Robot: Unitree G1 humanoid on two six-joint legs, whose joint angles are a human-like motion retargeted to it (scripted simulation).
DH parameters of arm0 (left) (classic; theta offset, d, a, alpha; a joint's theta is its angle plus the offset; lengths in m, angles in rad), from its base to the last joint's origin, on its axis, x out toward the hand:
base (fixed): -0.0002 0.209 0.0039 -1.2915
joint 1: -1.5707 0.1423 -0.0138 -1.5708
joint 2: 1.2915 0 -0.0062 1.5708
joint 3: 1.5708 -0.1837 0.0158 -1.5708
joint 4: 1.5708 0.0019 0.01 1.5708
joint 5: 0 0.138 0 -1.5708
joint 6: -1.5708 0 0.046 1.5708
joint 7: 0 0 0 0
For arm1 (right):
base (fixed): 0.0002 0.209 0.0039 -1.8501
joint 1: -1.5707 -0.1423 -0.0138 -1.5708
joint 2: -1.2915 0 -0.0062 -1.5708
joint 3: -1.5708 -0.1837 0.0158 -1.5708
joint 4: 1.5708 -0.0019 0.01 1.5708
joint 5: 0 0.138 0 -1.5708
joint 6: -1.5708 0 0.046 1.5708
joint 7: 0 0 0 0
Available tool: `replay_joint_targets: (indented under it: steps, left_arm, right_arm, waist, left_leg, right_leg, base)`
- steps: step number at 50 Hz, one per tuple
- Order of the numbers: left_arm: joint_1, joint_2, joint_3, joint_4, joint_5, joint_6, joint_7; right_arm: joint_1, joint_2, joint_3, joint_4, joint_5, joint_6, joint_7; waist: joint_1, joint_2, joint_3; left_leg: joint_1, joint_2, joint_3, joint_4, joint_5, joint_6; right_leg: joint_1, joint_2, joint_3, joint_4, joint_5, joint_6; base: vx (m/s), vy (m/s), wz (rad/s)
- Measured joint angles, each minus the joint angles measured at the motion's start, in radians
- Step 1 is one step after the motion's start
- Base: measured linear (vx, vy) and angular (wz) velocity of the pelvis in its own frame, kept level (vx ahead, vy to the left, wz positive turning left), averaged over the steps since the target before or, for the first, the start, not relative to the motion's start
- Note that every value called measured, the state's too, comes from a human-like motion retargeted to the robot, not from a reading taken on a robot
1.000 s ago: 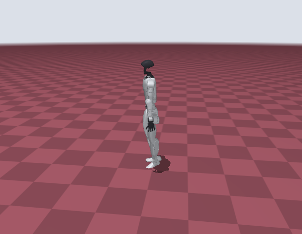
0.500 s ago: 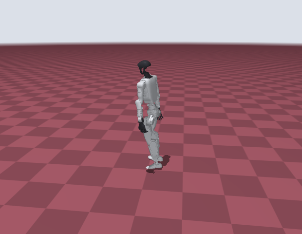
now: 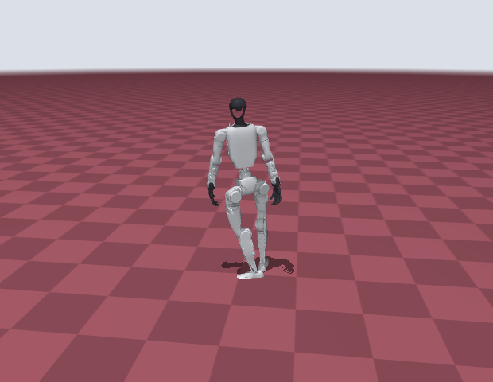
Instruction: In place motions
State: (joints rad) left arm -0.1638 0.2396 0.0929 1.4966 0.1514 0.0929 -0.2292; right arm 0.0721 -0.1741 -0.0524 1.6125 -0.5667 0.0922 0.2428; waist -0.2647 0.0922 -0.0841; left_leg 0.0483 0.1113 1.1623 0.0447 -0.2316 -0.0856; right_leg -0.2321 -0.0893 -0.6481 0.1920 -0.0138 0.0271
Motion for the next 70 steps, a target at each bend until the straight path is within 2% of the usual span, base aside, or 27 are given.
replay_joint_targets:
  steps: [5,8,10,12,13,15,17,18,20,23,26,27,28,30,32,36,38,41,42,45,48,55,60,63,65,67,70]
  left_arm:
    - [0.018,-0.033,-0.008,-0.071,0.001,-0.033,0.011]
    - [0.039,-0.043,-0.008,-0.068,0.011,-0.034,0.010]
    - [0.060,-0.043,-0.002,-0.057,0.017,-0.034,0.009]
    - [0.083,-0.043,0.015,-0.040,0.020,-0.032,0.019]
    - [0.090,-0.043,0.026,-0.028,0.017,-0.031,0.026]
    - [0.107,-0.048,0.045,0.000,0.002,-0.027,0.038]
    - [0.122,-0.060,0.081,0.032,-0.010,-0.022,0.048]
    - [0.126,-0.065,0.099,0.045,-0.014,-0.020,0.050]
    - [0.142,-0.081,0.122,0.068,-0.030,-0.019,0.054]
    - [0.162,-0.099,0.128,0.090,-0.041,-0.023,0.052]
    - [0.186,-0.112,0.128,0.104,-0.032,-0.025,0.055]
    - [0.194,-0.115,0.129,0.108,-0.028,-0.025,0.055]
    - [0.200,-0.118,0.133,0.114,-0.024,-0.025,0.053]
    - [0.207,-0.120,0.144,0.123,-0.014,-0.023,0.048]
    - [0.198,-0.117,0.135,0.122,-0.011,-0.020,0.046]
    - [0.180,-0.118,0.106,0.095,-0.013,-0.021,0.051]
    - [0.172,-0.125,0.107,0.072,-0.016,-0.023,0.054]
    - [0.164,-0.132,0.121,0.031,-0.033,-0.032,0.049]
    - [0.161,-0.133,0.116,0.021,-0.039,-0.036,0.045]
    - [0.141,-0.131,0.095,0.011,-0.048,-0.038,0.039]
    - [0.122,-0.119,0.079,0.016,-0.041,-0.035,0.042]
    - [0.126,-0.096,0.087,-0.011,-0.022,-0.032,0.036]
    - [0.165,-0.085,0.083,-0.062,-0.007,-0.032,0.031]
    - [0.194,-0.082,0.082,-0.105,0.019,-0.032,0.028]
    - [0.202,-0.085,0.078,-0.125,0.038,-0.030,0.036]
    - [0.207,-0.091,0.081,-0.136,0.049,-0.029,0.032]
    - [0.209,-0.094,0.097,-0.135,0.051,-0.030,-0.001]
  right_arm:
    - [0.026,0.008,-0.005,0.054,-0.028,0.031,0.008]
    - [0.030,0.015,0.002,0.055,-0.042,0.037,0.023]
    - [0.024,0.021,0.012,0.046,-0.054,0.040,0.033]
    - [0.009,0.029,0.020,0.021,-0.071,0.039,0.040]
    - [-0.002,0.032,0.024,0.003,-0.080,0.038,0.043]
    - [-0.019,0.036,0.042,-0.037,-0.099,0.029,0.038]
    - [-0.039,0.033,0.081,-0.073,-0.137,0.017,0.022]
    - [-0.052,0.030,0.096,-0.088,-0.158,0.010,0.019]
    - [-0.074,0.029,0.111,-0.128,-0.191,-0.010,0.018]
    - [-0.092,0.030,0.109,-0.181,-0.185,-0.031,0.044]
    - [-0.099,0.041,0.106,-0.217,-0.142,-0.047,0.068]
    - [-0.098,0.046,0.104,-0.223,-0.127,-0.051,0.073]
    - [-0.097,0.053,0.103,-0.226,-0.113,-0.053,0.078]
    - [-0.090,0.069,0.105,-0.228,-0.086,-0.054,0.078]
    - [-0.084,0.079,0.098,-0.216,-0.050,-0.053,0.074]
    - [-0.064,0.070,0.099,-0.165,-0.037,-0.057,0.088]
    - [-0.055,0.059,0.105,-0.137,-0.082,-0.047,0.091]
    - [-0.056,0.045,0.121,-0.097,-0.154,-0.016,0.060]
    - [-0.055,0.042,0.118,-0.087,-0.167,-0.007,0.046]
    - [-0.049,0.038,0.092,-0.070,-0.169,0.005,0.023]
    - [-0.041,0.035,0.078,-0.072,-0.121,-0.002,0.030]
    - [-0.027,0.038,0.052,-0.075,-0.021,-0.003,0.034]
    - [-0.042,0.026,0.084,-0.082,-0.002,-0.001,0.048]
    - [-0.063,0.007,0.134,-0.087,-0.012,-0.016,0.033]
    - [-0.073,-0.005,0.154,-0.089,-0.031,-0.022,0.022]
    - [-0.076,-0.014,0.169,-0.086,-0.056,-0.019,0.007]
    - [-0.073,-0.024,0.182,-0.078,-0.089,-0.005,-0.018]
  waist:
    - [0.000,0.007,-0.012]
    - [0.010,-0.022,-0.028]
    - [0.019,-0.060,-0.040]
    - [-0.017,-0.093,-0.041]
    - [-0.092,-0.080,-0.029]
    - [-0.186,-0.069,-0.009]
    - [-0.092,-0.098,-0.006]
    - [0.011,-0.123,-0.012]
    - [0.135,-0.151,-0.004]
    - [0.152,-0.139,0.017]
    - [0.171,-0.101,0.029]
    - [0.162,-0.087,0.023]
    - [0.144,-0.074,0.011]
    - [0.153,-0.059,0.002]
    - [0.098,-0.060,0.010]
    - [0.126,-0.072,0.006]
    - [0.151,-0.076,-0.004]
    - [0.299,-0.084,-0.013]
    - [0.296,-0.077,-0.015]
    - [0.160,-0.042,-0.013]
    - [0.173,-0.019,-0.015]
    - [0.110,0.000,-0.001]
    - [0.187,-0.018,0.005]
    - [0.287,-0.058,0.020]
    - [0.327,-0.071,0.037]
    - [0.337,-0.077,0.046]
    - [0.370,-0.112,0.045]
  left_leg:
    - [0.037,0.012,0.037,0.040,0.002,-0.016]
    - [0.058,0.020,0.045,0.124,0.018,0.016]
    - [0.059,0.037,0.017,0.229,0.050,0.057]
    - [0.019,0.079,-0.071,0.390,0.047,0.158]
    - [-0.051,0.140,-0.200,0.519,0.018,0.218]
    - [-0.167,0.178,-0.424,0.673,-0.003,0.262]
    - [-0.221,0.104,-0.549,0.697,0.008,0.235]
    - [-0.217,0.072,-0.521,0.686,0.000,0.216]
    - [-0.250,-0.007,-0.575,0.633,-0.014,0.196]
    - [-0.281,-0.128,-0.745,0.457,0.015,0.189]
    - [-0.263,-0.197,-0.870,0.265,0.119,0.245]
    - [-0.255,-0.194,-0.875,0.236,0.134,0.259]
    - [-0.252,-0.168,-0.851,0.245,0.093,0.239]
    - [-0.249,-0.170,-0.856,0.222,0.101,0.234]
    - [-0.230,-0.165,-0.930,0.215,0.107,0.194]
    - [-0.189,-0.188,-0.937,0.149,0.128,0.207]
    - [-0.182,-0.190,-0.925,0.132,0.129,0.206]
    - [-0.164,-0.155,-0.785,0.114,0.108,0.195]
    - [-0.165,-0.150,-0.792,0.114,0.107,0.194]
    - [-0.203,-0.157,-0.941,0.134,0.119,0.201]
    - [-0.220,-0.125,-0.941,0.137,0.115,0.199]
    - [-0.245,-0.129,-1.045,0.140,0.139,0.190]
    - [-0.278,-0.140,-1.058,0.157,0.163,0.178]
    - [-0.316,-0.162,-1.042,0.190,0.186,0.168]
    - [-0.343,-0.185,-1.095,0.210,0.191,0.161]
    - [-0.367,-0.209,-1.151,0.217,0.174,0.162]
    - [-0.391,-0.209,-1.071,0.209,0.108,0.178]
  right_leg:
    - [0.016,0.009,0.050,0.002,-0.038,0.007]
    - [0.034,-0.015,0.077,-0.006,-0.053,0.001]
    - [0.044,-0.048,0.097,-0.004,-0.060,-0.008]
    - [0.067,-0.087,0.072,-0.018,-0.055,-0.012]
    - [0.099,-0.087,-0.009,-0.050,-0.038,-0.014]
    - [0.147,-0.082,-0.113,-0.097,-0.016,-0.019]
    - [0.128,-0.071,-0.015,-0.091,-0.020,-0.043]
    - [0.105,-0.072,0.091,-0.073,-0.033,-0.046]
    - [0.088,-0.097,0.214,-0.050,-0.039,-0.024]
    - [0.115,-0.056,0.215,-0.090,-0.024,-0.045]
    - [0.148,0.001,0.223,-0.113,-0.024,-0.048]
    - [0.153,0.016,0.217,-0.118,-0.025,-0.047]
    - [0.153,0.025,0.211,-0.121,-0.027,-0.044]
    - [0.149,0.051,0.240,-0.123,-0.027,-0.047]
    - [0.168,0.045,0.185,-0.124,-0.035,-0.048]
    - [0.184,0.045,0.181,-0.120,-0.048,-0.055]
    - [0.177,0.045,0.199,-0.114,-0.050,-0.055]
    - [0.150,0.061,0.347,-0.075,-0.070,-0.046]
    - [0.141,0.058,0.343,-0.063,-0.071,-0.040]
    - [0.119,0.053,0.216,-0.036,-0.065,-0.037]
    - [0.063,0.051,0.312,0.051,-0.072,0.005]
    - [0.026,0.093,0.520,0.075,-0.089,0.007]
    - [0.001,0.050,0.445,0.115,-0.119,-0.021]
    - [0.020,-0.007,0.355,0.116,-0.140,-0.042]
    - [0.026,-0.033,0.314,0.135,-0.161,-0.038]
    - [0.041,-0.057,0.226,0.144,-0.182,-0.042]
    - [0.075,-0.108,0.091,0.140,-0.215,-0.035]
  base:
    - [0.10,0.12,-0.14]
    - [0.13,0.10,-0.25]
    - [0.15,0.07,-0.27]
    - [0.09,0.05,0.96]
    - [0.06,0.05,2.40]
    - [0.03,0.08,1.63]
    - [-0.01,0.13,-2.52]
    - [-0.05,0.15,-4.27]
    - [-0.07,0.16,-3.21]
    - [-0.02,0.10,-0.87]
    - [0.05,0.02,-0.74]
    - [0.10,-0.04,0.00]
    - [0.09,-0.06,-0.14]
    - [0.05,-0.08,-0.19]
    - [-0.01,-0.08,0.86]
    - [0.03,-0.02,0.15]
    - [0.05,0.00,-0.64]
    - [0.00,-0.01,-2.13]
    - [-0.01,-0.05,0.81]
    - [-0.05,-0.06,1.78]
    - [-0.07,-0.05,0.06]
    - [-0.03,-0.01,0.71]
    - [-0.08,0.08,0.19]
    - [-0.17,0.09,0.18]
    - [-0.20,0.04,1.66]
    - [-0.16,0.01,2.90]
    - [-0.13,0.00,3.33]
